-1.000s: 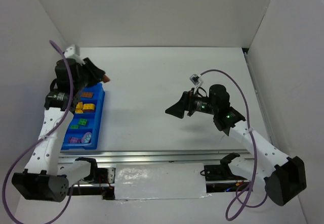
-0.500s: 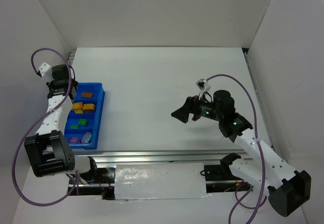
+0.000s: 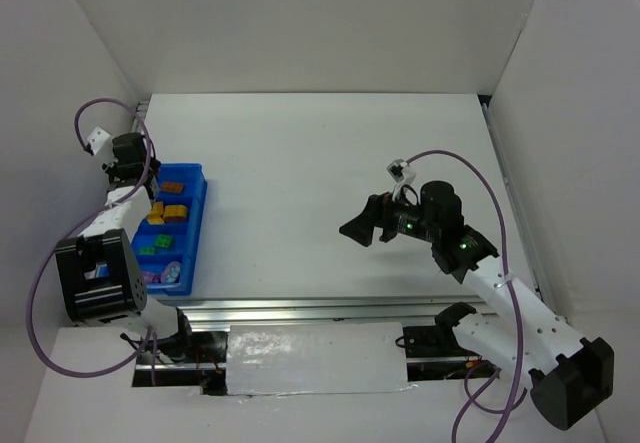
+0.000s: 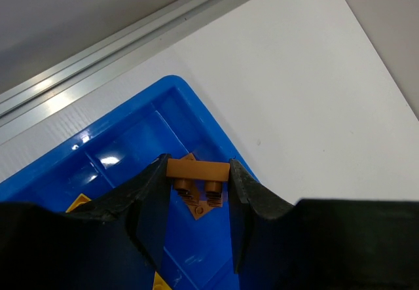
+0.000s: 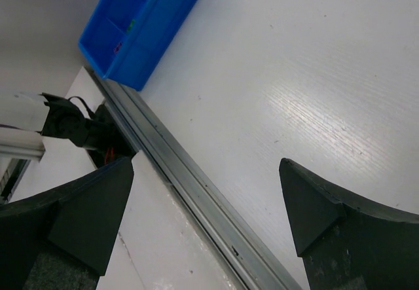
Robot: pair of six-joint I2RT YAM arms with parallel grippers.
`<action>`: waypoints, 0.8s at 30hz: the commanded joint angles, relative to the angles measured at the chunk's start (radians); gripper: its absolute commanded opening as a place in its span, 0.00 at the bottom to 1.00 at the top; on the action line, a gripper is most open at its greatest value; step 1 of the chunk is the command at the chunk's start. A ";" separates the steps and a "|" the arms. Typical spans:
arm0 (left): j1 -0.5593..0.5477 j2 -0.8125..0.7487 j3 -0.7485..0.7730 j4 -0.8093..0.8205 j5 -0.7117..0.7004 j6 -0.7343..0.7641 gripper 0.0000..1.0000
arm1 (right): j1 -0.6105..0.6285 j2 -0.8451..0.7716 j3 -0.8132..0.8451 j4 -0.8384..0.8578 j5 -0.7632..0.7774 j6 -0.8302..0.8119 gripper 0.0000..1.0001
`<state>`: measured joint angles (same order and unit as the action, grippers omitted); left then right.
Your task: Sort the legos into containers by color
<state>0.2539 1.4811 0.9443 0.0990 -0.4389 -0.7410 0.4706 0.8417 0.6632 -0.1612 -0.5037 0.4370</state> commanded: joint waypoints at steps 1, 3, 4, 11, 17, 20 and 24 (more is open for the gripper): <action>0.007 0.022 0.014 0.087 0.045 -0.021 0.00 | -0.006 -0.007 -0.020 0.022 0.028 -0.009 1.00; 0.005 0.034 0.024 0.079 0.062 -0.021 0.00 | -0.006 -0.018 -0.027 0.023 0.060 -0.003 1.00; 0.007 0.036 0.024 0.079 0.065 -0.020 0.00 | -0.006 -0.024 -0.027 0.022 0.070 -0.003 1.00; 0.005 0.054 0.033 0.062 0.060 -0.020 0.00 | -0.006 -0.049 -0.040 0.034 0.086 0.000 1.00; 0.005 0.074 0.039 0.056 0.077 -0.020 0.00 | -0.006 -0.044 -0.047 0.038 0.106 0.000 1.00; 0.007 0.076 0.042 0.054 0.080 -0.017 0.00 | -0.006 -0.043 -0.050 0.046 0.105 0.002 1.00; 0.007 0.077 0.044 0.059 0.089 -0.014 0.00 | -0.006 -0.036 -0.051 0.045 0.102 0.002 1.00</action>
<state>0.2543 1.5555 0.9485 0.1223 -0.3599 -0.7414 0.4702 0.8078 0.6205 -0.1539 -0.4141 0.4404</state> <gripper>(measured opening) 0.473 0.997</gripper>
